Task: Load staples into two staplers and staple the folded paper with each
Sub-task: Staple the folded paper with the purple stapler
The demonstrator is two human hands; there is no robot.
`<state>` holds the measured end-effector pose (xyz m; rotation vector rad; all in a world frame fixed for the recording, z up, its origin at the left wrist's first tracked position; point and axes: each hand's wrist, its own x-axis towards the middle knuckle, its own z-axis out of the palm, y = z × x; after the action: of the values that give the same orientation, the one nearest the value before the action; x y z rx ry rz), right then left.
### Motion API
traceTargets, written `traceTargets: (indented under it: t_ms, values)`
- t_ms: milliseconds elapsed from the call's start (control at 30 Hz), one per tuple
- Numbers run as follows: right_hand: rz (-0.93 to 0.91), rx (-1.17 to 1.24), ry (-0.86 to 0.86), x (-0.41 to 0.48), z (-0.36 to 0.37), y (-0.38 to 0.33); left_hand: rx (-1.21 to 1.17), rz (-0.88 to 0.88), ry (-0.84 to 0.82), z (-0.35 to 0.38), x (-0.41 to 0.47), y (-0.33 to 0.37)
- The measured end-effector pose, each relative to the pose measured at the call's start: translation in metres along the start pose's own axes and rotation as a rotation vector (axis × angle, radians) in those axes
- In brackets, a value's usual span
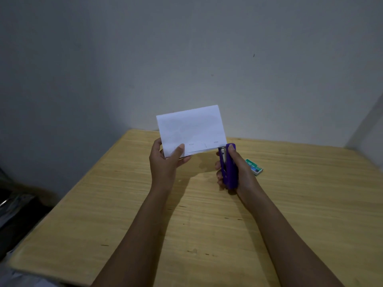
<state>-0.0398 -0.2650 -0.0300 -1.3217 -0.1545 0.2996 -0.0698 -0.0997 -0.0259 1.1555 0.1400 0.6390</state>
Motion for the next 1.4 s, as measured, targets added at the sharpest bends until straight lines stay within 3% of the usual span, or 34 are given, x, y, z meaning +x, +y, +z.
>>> traceTargets:
  t_ms: [500, 867, 1400]
  values:
    - [-0.004, -0.163, -0.091, -0.004, 0.005, 0.001, 0.093, 0.064, -0.018, 0.008, -0.008, -0.003]
    - [0.022, 0.165, 0.048, -0.002, -0.001, -0.004, 0.134, 0.098, -0.052, 0.007, -0.012, 0.0]
    - [-0.01, 0.118, 0.037, -0.005, -0.001, -0.008, 0.169, 0.095, -0.082, 0.005, -0.012, 0.002]
